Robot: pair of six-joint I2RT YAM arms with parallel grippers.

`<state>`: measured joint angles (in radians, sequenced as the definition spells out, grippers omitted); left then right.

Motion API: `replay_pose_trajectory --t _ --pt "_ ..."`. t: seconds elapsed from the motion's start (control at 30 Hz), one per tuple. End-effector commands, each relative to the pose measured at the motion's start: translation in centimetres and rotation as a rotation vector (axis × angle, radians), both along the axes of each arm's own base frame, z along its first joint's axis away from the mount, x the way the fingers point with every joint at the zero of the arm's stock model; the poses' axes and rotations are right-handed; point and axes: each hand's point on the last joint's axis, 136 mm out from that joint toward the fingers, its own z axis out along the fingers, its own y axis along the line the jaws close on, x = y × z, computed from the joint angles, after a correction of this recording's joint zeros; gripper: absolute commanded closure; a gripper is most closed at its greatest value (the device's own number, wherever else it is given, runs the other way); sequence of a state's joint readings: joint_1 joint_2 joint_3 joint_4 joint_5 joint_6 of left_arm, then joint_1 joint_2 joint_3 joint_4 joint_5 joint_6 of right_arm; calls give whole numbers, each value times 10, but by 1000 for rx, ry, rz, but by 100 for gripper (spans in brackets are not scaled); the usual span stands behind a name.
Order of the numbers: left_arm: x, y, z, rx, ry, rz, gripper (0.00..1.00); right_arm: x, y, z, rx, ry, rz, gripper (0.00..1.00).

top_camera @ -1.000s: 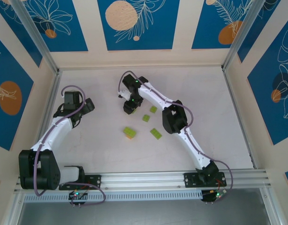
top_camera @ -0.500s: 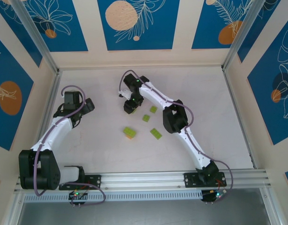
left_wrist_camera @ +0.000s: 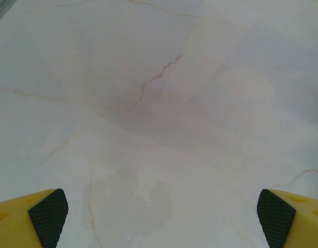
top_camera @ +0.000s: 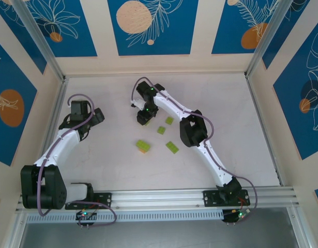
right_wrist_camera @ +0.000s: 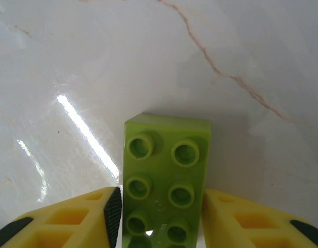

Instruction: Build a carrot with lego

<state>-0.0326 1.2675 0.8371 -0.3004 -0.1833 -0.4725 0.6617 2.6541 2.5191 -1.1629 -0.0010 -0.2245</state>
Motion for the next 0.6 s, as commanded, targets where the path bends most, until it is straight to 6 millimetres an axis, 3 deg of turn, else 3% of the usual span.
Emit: replay_pose_trajectory --t 0.0,0.1,0.33,0.57 --pt "8 2 10 -2 -18 -1 3 -4 4 10 19 16 -15 57" --pt "7 2 10 -2 -18 -1 3 -5 2 21 23 13 -37 58" --pt "7 1 12 -7 -23 -2 3 -21 -15 71 1 -14 -104 61" --pt "5 1 13 -9 -27 -3 3 -77 -27 113 -11 -9 -98 62"
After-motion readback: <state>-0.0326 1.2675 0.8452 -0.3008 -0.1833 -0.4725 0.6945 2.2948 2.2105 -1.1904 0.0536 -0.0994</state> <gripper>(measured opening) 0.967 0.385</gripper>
